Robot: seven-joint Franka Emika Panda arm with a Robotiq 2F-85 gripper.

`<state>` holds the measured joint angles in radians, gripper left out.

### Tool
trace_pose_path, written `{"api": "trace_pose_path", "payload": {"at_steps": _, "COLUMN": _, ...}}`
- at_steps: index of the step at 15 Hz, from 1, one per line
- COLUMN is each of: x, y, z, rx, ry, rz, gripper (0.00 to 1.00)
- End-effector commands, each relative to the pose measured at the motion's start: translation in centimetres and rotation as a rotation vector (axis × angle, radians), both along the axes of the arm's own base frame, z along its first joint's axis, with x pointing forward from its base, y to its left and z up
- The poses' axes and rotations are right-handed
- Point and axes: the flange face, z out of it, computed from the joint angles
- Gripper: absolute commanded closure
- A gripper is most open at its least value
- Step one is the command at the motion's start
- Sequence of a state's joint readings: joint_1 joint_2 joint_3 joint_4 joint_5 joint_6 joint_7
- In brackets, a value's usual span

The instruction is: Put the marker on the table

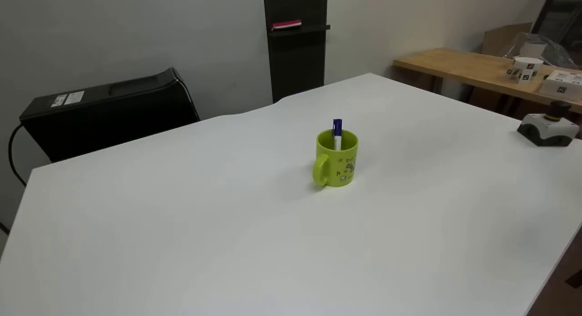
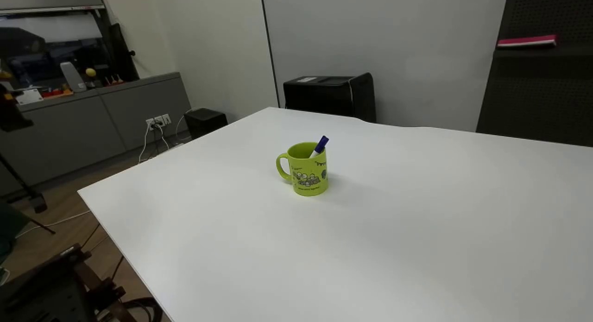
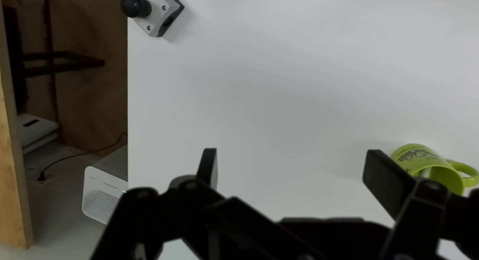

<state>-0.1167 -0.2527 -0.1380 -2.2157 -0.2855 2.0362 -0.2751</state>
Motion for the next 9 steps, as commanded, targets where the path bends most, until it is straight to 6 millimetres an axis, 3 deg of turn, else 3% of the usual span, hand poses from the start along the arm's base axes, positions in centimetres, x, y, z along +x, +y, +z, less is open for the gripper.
{"api": "trace_pose_path", "payload": {"at_steps": 1, "x": 4.1, "y": 1.1, "z": -1.9, "rx": 0.031, "ry": -0.012, "rz": -0.057, "gripper": 0.0}}
{"api": "trace_pose_path", "payload": {"at_steps": 4, "x": 6.2, "y": 2.7, "z": -4.2, "rx": 0.071, "ry": -0.019, "rz": -0.067, "gripper": 0.0}}
{"api": "trace_pose_path", "payload": {"at_steps": 9, "x": 8.0, "y": 6.0, "z": -6.6, "rx": 0.178, "ry": 0.003, "rz": 0.016, "gripper": 0.0}}
